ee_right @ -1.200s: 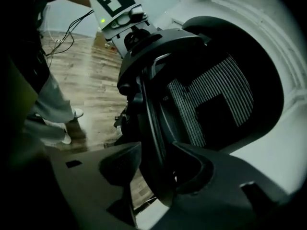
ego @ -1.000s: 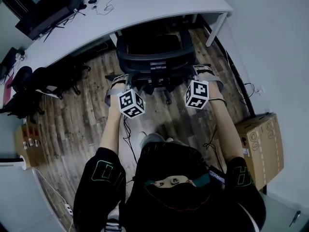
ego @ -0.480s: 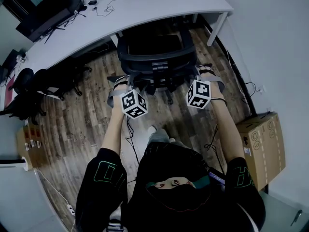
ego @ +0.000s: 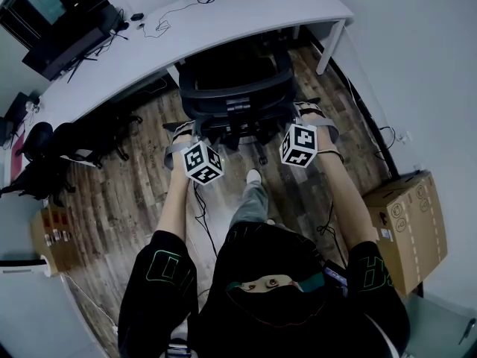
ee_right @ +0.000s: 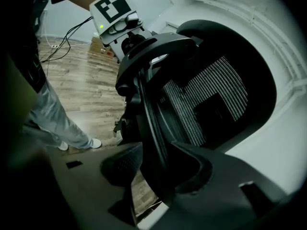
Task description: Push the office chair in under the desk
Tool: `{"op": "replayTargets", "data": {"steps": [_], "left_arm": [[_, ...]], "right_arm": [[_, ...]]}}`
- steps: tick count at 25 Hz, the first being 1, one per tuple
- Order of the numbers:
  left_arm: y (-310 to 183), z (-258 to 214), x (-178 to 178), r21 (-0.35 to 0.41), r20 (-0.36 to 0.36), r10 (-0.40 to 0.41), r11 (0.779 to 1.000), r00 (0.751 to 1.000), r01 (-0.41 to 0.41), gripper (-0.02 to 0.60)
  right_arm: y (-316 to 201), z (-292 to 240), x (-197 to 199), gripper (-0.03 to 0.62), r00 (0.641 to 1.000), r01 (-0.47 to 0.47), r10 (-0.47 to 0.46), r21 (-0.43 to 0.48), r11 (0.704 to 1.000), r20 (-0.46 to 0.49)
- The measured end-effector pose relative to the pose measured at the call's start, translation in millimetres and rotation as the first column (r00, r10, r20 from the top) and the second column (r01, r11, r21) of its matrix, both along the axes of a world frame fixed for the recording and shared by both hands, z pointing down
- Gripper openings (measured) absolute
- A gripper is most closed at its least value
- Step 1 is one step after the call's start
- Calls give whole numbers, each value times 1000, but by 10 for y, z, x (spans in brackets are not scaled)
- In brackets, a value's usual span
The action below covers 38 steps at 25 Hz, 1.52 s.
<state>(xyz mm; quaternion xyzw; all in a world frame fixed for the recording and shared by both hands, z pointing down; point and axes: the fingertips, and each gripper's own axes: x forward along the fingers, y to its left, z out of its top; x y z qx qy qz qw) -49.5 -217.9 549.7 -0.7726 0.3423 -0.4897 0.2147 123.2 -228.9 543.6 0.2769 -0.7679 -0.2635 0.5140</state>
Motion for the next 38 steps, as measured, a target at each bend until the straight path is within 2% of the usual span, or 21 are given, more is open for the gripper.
{"op": "replayTargets", "data": {"steps": [5,8,27,38], "left_arm": [[-249,15,22,-5,-3,21,1000,1000,-21,198],[-413,23,47,19,2,20,1000,1000,-20,199],[-1518,7,265,16,8,26,1000,1000,-26,195],[-2203,1,435,5,39,69,998,997,-69,187]], "right_arm": [[-257,13,25,186,1000,0,0,-2,1000,6],[-417,17,52,186,1000,1,-1,0,1000,12],[-1546,6,263,189,1000,-5,5,-4,1000,23],[-2278,2,430,193,999,-32,32,-17,999,19]]}}
